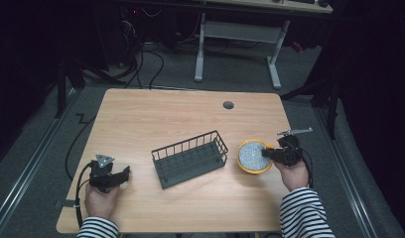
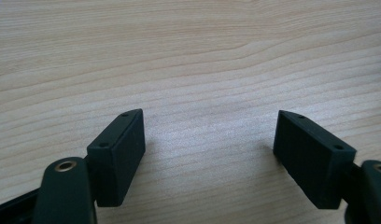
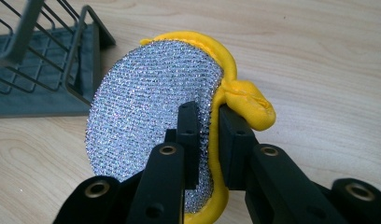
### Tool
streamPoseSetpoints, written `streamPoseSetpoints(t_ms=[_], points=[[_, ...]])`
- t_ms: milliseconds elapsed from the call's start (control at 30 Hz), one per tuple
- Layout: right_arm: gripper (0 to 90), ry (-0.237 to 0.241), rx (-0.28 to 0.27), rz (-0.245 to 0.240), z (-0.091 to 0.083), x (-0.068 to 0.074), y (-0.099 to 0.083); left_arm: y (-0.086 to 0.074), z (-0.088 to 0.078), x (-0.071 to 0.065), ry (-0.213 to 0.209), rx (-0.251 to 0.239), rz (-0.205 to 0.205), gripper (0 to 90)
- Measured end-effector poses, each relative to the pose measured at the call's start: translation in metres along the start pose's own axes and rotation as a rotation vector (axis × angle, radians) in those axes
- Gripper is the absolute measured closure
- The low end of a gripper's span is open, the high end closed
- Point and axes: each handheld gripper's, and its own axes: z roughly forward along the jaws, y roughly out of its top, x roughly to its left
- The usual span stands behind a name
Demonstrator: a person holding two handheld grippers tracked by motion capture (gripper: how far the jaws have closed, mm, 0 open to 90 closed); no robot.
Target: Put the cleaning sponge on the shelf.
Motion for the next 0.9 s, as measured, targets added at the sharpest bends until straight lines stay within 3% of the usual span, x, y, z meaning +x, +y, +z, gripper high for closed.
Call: streamPoseSetpoints(t_ms=[467,900], points=[[80.6,0.007,-0.081,-0.062,-0.029,0.011,0.017,0.0,0.0,0.0,0.0,-0.001,-0.002,25.4],[80.5,0.049,-0.136,-0.142,-0.046,0.035,0.044,0.0,0.0,0.0,0.001,-0.002,-0.001,25.4]])
